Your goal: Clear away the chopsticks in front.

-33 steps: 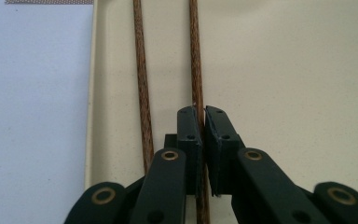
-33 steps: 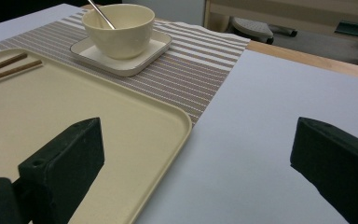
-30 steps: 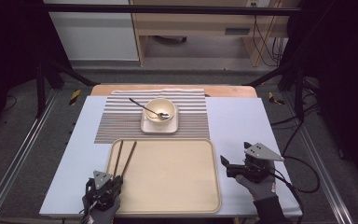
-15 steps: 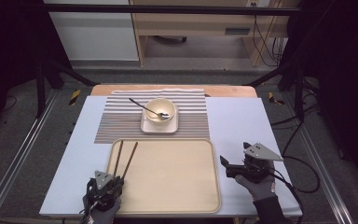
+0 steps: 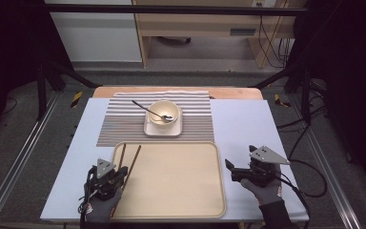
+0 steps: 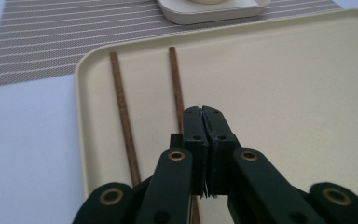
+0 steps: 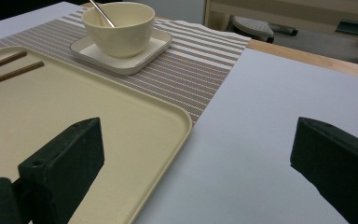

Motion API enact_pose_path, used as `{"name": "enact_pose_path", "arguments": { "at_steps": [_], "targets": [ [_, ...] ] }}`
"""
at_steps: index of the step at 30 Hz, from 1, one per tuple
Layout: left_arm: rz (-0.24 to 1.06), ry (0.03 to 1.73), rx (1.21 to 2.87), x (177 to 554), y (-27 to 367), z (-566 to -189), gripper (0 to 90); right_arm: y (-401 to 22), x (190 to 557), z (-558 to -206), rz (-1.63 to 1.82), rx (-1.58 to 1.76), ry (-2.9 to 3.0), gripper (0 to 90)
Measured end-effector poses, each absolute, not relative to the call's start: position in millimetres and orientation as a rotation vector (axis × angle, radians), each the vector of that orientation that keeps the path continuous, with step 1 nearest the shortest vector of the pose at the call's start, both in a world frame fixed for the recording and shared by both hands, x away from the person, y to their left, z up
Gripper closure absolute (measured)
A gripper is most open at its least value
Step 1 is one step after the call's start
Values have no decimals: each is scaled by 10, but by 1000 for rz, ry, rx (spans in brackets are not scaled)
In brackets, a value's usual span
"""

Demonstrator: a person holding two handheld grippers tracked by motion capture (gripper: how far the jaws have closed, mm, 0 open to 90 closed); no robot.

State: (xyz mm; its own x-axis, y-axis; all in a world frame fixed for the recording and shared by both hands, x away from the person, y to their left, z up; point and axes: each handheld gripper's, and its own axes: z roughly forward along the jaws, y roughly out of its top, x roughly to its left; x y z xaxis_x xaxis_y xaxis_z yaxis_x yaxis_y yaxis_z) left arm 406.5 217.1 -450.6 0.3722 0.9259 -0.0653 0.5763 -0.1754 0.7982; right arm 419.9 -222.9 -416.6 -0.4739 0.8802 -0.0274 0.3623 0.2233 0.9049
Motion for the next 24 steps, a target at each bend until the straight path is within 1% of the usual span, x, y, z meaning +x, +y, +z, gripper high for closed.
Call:
{"name": "enact_pose_path", "arguments": {
  "at_steps": [3, 7, 11, 24],
  "targets": [
    [537, 1263, 1934, 4221, 2102, -4570, 892, -2223, 4199, -4169, 1217, 1143, 1948, 30],
    [490, 1254, 1983, 4331, 2065, -4655, 894, -2219, 4202, -4174, 1217, 1145, 1949, 30],
    [488, 1264, 2014, 4382, 2041, -4716, 894, -2218, 4202, -4174, 1217, 1145, 1949, 31],
    [512, 1328, 1982, 4425, 2148, -4741, 895, -2217, 4204, -4176, 1216, 1142, 1950, 31]
  ]
}}
